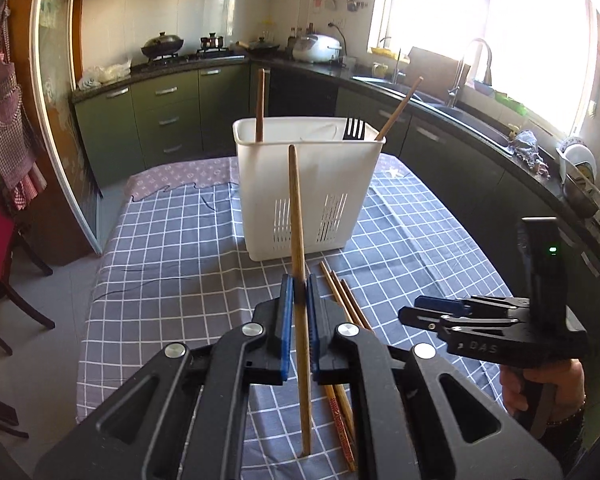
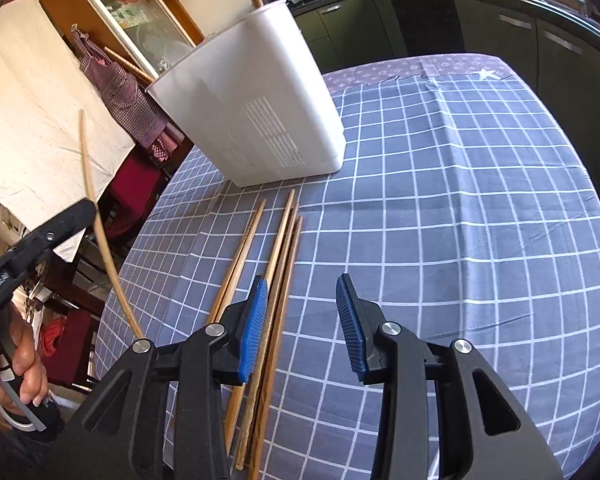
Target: Organize utensils
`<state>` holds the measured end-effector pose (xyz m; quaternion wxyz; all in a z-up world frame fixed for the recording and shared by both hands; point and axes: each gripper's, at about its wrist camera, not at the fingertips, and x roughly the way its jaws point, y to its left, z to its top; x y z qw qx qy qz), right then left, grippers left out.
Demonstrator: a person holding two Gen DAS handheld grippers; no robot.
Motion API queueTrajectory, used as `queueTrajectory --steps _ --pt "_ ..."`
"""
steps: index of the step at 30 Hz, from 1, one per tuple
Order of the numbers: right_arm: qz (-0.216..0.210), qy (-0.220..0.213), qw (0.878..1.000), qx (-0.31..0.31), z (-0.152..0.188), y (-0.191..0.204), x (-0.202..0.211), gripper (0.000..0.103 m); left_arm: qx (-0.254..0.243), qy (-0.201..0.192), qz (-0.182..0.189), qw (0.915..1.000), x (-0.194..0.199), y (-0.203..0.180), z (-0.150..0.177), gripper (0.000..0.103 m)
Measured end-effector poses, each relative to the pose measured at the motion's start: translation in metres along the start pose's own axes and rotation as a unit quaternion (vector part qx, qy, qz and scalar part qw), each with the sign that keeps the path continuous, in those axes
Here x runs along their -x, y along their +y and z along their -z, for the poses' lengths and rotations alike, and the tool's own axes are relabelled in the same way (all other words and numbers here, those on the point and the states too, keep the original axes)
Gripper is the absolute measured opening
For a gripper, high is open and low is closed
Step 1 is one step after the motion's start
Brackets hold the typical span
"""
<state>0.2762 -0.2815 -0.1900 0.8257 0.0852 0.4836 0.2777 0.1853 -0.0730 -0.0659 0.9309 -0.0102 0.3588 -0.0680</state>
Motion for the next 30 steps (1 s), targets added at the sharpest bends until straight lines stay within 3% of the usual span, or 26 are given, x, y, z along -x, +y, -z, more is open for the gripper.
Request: queueTrajectory --steps 5,12,22,30 --pt "0.040 0.022 0.999 0.026 -0.004 0.014 -0.025 0.020 -0.002 -0.040 0.000 0.9992 0.021 0.005 0.004 0.007" --pt "0.073 0.032 0.996 0.049 -0.003 0.030 -0.038 0.016 0.000 -0.051 0.009 0.9986 0.025 0.011 0.010 0.007" --pt "0.095 0.047 0.992 0.074 -0.003 0.046 -0.047 0.016 0.021 -0.015 0.020 0.9995 0.007 0.026 0.015 0.007" --pt "0.116 0.052 0.989 0.075 -0.002 0.041 -0.046 0.016 0.041 0.051 0.028 0.9974 -0.025 0.032 0.025 0.007"
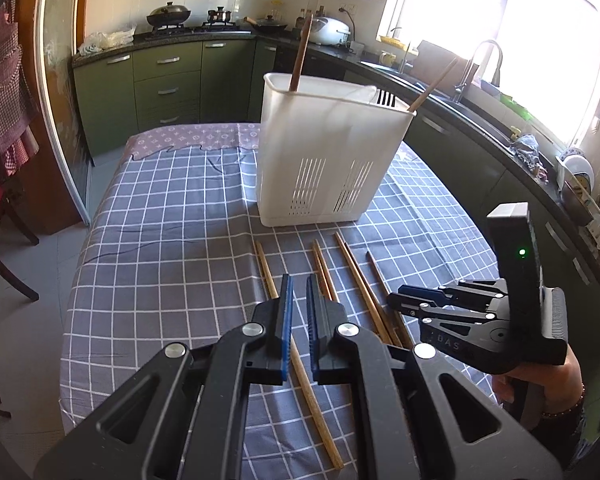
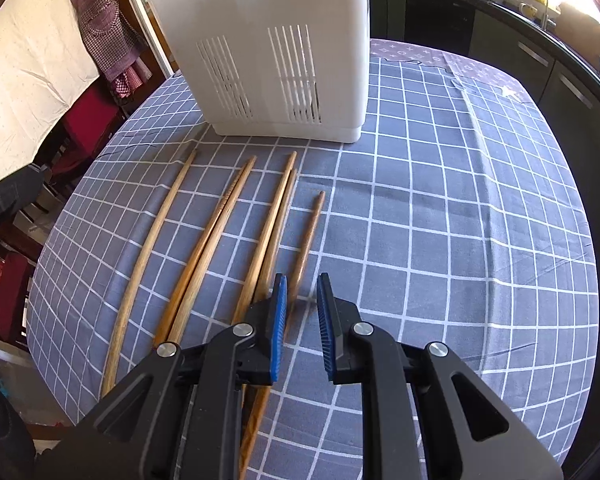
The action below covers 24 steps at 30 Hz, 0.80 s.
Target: Organize utensils
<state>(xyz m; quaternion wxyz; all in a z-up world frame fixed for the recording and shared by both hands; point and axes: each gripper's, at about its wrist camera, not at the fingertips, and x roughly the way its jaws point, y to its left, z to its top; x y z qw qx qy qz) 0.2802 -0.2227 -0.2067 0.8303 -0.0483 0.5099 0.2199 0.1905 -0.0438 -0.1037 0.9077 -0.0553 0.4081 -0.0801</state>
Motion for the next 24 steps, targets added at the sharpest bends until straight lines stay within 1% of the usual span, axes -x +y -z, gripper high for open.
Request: queueTrajectory --steps 2,3,7,10,18,24 --pt "0.000 0.007 1.000 0.009 0.001 0.004 -0.003 0.016 0.007 0.015 0.001 0.9999 -0.008 0.002 0.001 0.007" --pt "0.008 0.004 1.000 0.015 0.000 0.006 -0.004 0.016 0.011 0.022 0.003 0.9997 -0.012 0.003 0.002 0.007" --pt "0.008 0.004 1.000 0.007 -0.007 0.003 -0.007 0.015 0.021 0.057 0.010 0.9981 -0.028 0.005 0.004 0.007" --pt "0.020 0.006 1.000 0.019 -0.011 0.011 -0.011 0.016 0.026 0.085 0.012 0.9960 -0.042 0.006 0.002 0.007" --pt "0.009 0.001 1.000 0.014 -0.011 0.009 -0.012 0.017 0.029 0.137 -0.004 0.9901 -0.076 0.005 -0.005 0.007" --pt "-0.002 -0.001 1.000 0.012 -0.010 0.005 -0.011 0.017 0.027 0.163 -0.020 0.9861 -0.095 0.004 -0.006 0.007"
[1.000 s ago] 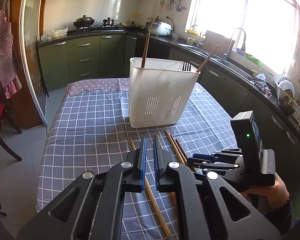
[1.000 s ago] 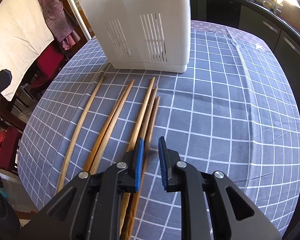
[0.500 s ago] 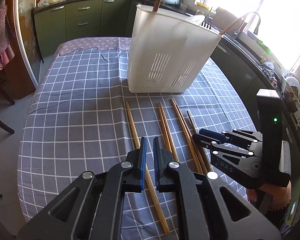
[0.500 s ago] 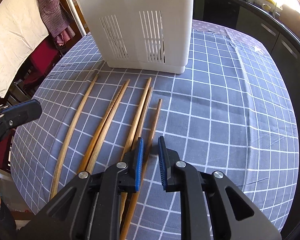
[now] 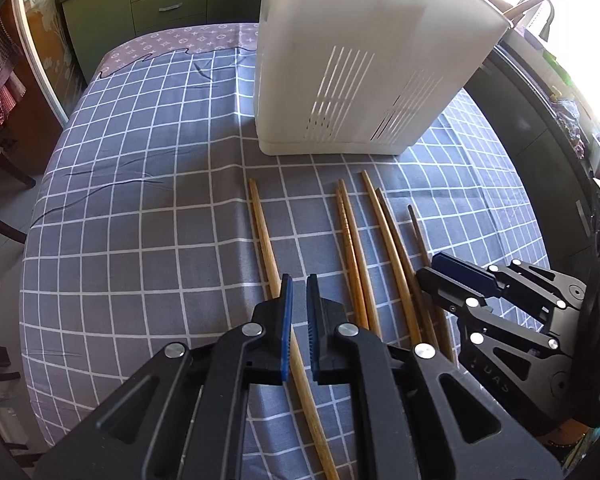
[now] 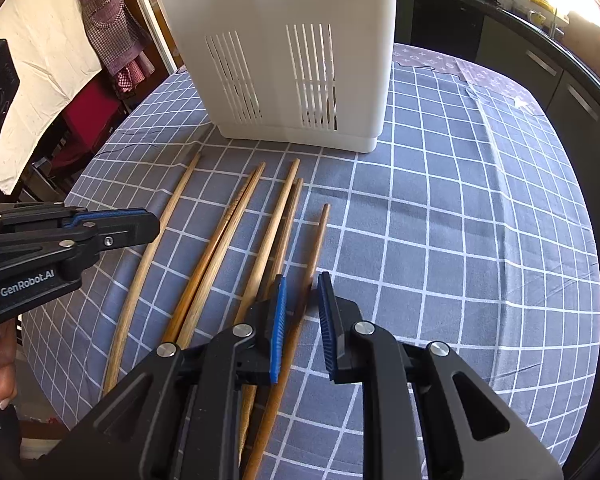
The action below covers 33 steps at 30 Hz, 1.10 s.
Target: Organize utensils
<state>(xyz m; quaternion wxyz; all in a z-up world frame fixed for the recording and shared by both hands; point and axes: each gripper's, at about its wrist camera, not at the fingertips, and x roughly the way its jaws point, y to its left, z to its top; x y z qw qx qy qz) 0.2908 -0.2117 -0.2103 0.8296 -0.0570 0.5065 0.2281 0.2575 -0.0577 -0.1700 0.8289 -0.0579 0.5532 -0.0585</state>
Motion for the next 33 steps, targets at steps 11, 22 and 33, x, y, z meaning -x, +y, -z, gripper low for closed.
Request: queueTrajectory --steps 11,22,33 --pt "-0.013 -0.004 1.000 -0.002 0.002 -0.006 0.003 0.017 0.003 0.034 -0.001 0.9994 -0.014 -0.002 -0.005 0.007" --pt "-0.017 -0.006 1.000 -0.002 0.003 -0.007 0.006 0.017 0.005 0.006 -0.043 0.9990 -0.002 0.003 -0.010 0.038" --pt "-0.023 -0.006 1.000 -0.005 0.003 -0.008 0.005 0.017 -0.020 0.014 -0.073 0.9970 -0.019 -0.006 -0.012 0.022"
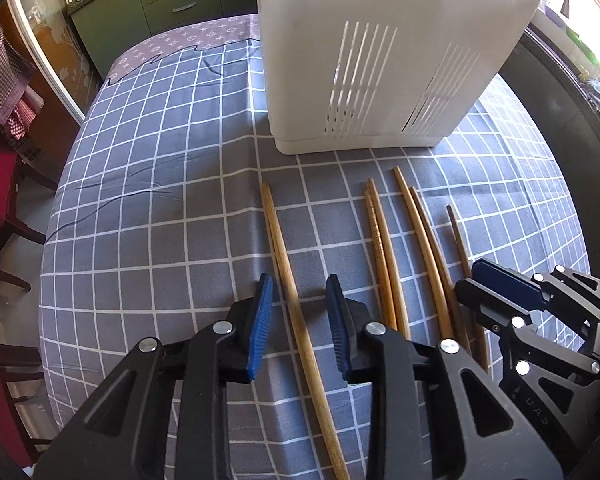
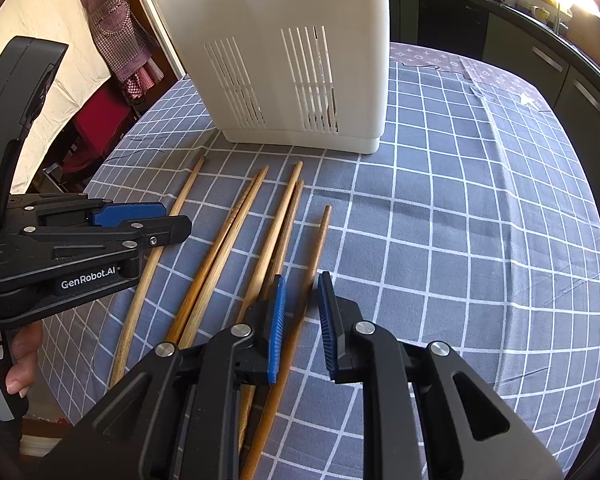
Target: Organize utensils
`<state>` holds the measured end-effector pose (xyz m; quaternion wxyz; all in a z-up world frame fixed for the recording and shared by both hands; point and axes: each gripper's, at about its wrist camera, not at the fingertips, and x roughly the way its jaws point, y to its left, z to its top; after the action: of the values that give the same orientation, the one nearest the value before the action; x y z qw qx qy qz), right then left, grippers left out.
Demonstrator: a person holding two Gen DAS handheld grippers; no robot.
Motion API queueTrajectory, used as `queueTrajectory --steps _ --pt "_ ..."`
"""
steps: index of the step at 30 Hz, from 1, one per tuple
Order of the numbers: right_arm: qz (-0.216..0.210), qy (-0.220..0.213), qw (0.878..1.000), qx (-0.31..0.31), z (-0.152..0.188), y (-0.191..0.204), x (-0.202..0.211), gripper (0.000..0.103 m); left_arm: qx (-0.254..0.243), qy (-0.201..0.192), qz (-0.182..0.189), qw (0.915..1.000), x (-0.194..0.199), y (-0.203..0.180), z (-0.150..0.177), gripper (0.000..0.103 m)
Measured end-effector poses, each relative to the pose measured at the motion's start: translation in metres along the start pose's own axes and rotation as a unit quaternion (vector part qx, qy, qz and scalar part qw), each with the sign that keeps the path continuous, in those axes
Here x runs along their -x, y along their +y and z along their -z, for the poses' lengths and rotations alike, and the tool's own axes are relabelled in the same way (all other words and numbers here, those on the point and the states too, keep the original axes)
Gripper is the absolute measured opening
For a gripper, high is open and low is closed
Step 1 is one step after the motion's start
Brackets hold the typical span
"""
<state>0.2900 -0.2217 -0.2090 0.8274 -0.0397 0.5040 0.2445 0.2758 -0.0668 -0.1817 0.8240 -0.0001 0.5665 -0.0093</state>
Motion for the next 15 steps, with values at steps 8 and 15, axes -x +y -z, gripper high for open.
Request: queueTrajectory --steps 8,15 --pt "0.000 0.000 1.000 -0.003 0.000 -0.001 0.001 0.017 -0.022 -0.003 0.013 0.9997 0.002 -0.016 0.007 0.007" --pt "-0.001 0.001 1.000 -0.019 -0.003 -0.006 0.000 0.007 -0.032 -0.028 0.023 0.9988 0.016 -0.017 0.015 0.007"
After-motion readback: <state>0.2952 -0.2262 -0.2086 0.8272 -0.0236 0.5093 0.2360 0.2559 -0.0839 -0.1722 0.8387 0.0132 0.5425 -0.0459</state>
